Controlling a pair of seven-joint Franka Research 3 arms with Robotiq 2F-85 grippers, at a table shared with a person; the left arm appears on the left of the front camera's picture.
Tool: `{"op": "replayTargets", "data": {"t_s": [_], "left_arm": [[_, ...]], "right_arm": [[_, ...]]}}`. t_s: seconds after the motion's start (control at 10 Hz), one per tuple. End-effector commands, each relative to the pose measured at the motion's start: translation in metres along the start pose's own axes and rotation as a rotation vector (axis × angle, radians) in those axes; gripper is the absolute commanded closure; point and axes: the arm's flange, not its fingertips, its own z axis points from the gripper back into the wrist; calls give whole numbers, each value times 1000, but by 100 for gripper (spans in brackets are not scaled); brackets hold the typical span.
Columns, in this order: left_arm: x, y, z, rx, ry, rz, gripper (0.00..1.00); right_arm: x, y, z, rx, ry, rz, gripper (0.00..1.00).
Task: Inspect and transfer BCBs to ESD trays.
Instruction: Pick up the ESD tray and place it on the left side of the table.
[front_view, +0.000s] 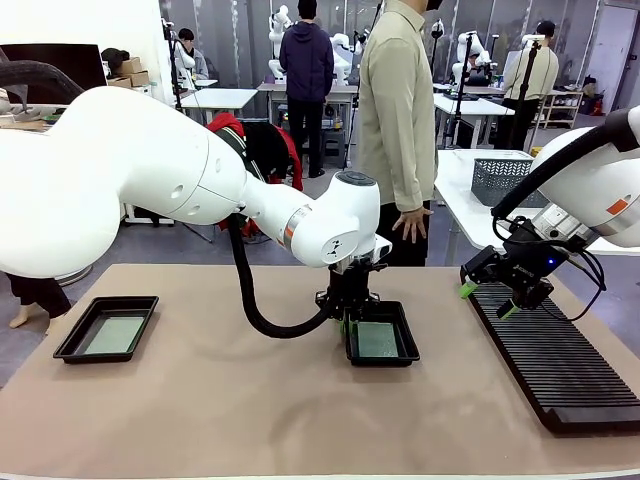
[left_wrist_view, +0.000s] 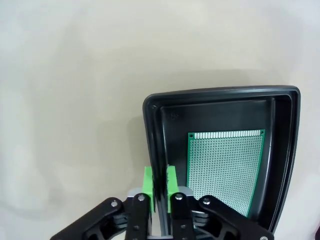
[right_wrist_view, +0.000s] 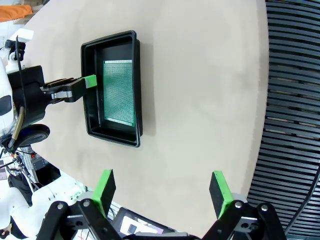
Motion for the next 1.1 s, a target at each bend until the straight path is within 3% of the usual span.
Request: {"op": "replayTargets", "data": {"t_s": [0.0,0.1,0.2,1.0], "left_arm": [[3,3,2,-4,14,-9,92],[3,3,2,-8,17,-8,93],[3,2,2,-11,16,-7,100],[0,0,1,-6,4,6,100]], "right_arm": [[1,2,0,-19,-8,-17,0],[1,2,0,-19,-8,-17,0],[1,2,0,-19,-8,-17,0],[1,2,0,-19,-8,-17,0]]}}
